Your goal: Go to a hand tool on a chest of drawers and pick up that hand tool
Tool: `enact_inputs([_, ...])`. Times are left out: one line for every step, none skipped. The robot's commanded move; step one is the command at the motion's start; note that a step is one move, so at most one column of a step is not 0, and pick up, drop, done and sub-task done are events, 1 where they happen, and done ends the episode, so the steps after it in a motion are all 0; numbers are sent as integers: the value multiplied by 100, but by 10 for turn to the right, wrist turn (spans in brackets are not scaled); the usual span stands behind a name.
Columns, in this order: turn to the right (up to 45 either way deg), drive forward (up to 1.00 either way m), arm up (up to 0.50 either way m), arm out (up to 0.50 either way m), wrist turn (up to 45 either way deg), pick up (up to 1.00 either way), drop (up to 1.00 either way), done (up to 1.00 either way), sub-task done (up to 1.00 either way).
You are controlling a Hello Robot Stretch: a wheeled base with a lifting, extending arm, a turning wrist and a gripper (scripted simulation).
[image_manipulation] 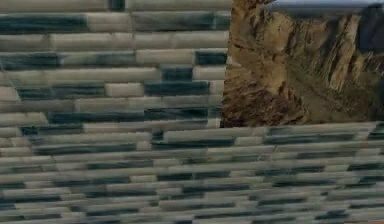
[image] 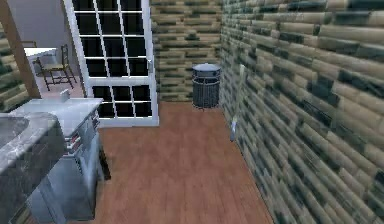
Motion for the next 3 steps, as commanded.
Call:
enact_inputs([-120, 0, 0, 0, 0, 0, 0, 0, 0])
enact_inputs([0, 100, 0, 0, 0, 0, 0, 0, 0])
enact_inputs([-30, 0, 0, 0, 0, 0, 0, 0, 0])
